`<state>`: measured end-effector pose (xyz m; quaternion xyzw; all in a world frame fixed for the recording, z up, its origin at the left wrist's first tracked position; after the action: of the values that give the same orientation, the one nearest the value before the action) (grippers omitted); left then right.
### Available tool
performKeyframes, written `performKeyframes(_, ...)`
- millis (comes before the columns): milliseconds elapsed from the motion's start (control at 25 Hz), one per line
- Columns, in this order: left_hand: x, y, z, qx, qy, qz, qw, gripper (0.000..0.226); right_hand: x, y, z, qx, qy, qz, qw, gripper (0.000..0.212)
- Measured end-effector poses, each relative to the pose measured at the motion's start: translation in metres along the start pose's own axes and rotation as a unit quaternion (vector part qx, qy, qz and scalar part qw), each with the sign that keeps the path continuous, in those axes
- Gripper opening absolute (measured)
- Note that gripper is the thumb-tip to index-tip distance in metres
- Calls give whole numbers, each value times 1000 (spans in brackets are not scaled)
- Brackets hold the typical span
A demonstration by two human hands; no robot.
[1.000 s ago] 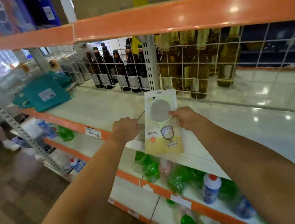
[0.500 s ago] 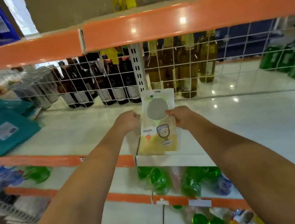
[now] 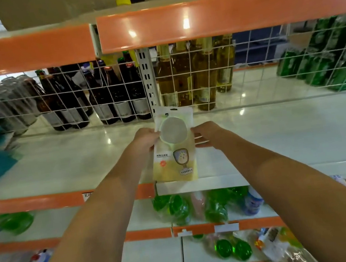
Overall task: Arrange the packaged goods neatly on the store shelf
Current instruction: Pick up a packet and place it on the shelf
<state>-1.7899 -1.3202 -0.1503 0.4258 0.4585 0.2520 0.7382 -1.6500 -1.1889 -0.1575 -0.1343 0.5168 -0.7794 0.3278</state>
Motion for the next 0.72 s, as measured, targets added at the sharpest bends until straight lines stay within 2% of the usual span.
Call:
performKeyframes(160, -2, -11, -9, -8, 30, 1, 1000, 29, -23, -6, -7, -54, 68, 158, 984, 20)
performKeyframes(280, 1, -23, -15, -12, 48, -22, 999, 23, -37, -9, -11, -152, 121, 346, 918, 28)
performKeyframes(360, 5, -25, -13, 4, 52, -72, 996, 24, -39, -9, -7, -205, 135, 423, 872, 29)
performKeyframes(520, 9, -21, -8, 56, 63, -202, 976, 32, -35, -7, -4, -238, 125, 485, 832, 31)
performKeyframes(720, 19, -26, -9, 93, 52, -255, 961, 32, -37, -2, -9, -251, 114, 497, 823, 30)
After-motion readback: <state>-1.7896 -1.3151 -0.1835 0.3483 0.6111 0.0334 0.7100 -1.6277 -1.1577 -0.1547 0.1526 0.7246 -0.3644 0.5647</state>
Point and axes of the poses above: each hand's wrist, its own z-axis away from the middle knuckle, its own x-axis out of the palm, y = z × x, the point moved 4 cm from there along -z, towards the middle knuckle, and after that the axes turned 8 degrees about y, right-handed, at the moved point
